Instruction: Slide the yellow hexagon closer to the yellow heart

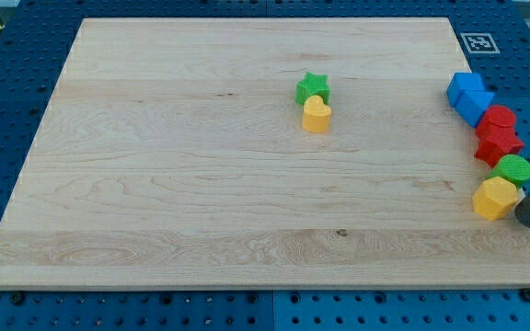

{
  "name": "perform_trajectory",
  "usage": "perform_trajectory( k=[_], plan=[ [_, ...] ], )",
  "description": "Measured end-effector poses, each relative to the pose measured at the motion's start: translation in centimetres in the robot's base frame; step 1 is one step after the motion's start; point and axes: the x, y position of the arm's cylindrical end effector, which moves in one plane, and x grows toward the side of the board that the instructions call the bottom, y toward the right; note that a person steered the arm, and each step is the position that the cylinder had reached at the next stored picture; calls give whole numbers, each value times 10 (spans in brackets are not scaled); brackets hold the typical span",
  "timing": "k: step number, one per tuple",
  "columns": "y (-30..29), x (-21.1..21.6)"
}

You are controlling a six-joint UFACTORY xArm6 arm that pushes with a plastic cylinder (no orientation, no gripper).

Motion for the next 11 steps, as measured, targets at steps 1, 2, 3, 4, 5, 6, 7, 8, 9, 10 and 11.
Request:
perform_trajectory(
  k=[1,2,3,4,5,6,7,8,9,10,11],
  plan=[
    [-33,-10],
    [-64,-13],
    [-63,-13],
    [-34,-4],
    [-36,-28],
    [-48,-41],
    [-92,-41],
    [-104,-40],
    [-128,-36],
    [-158,-47],
    [-163,-59]
  ],
)
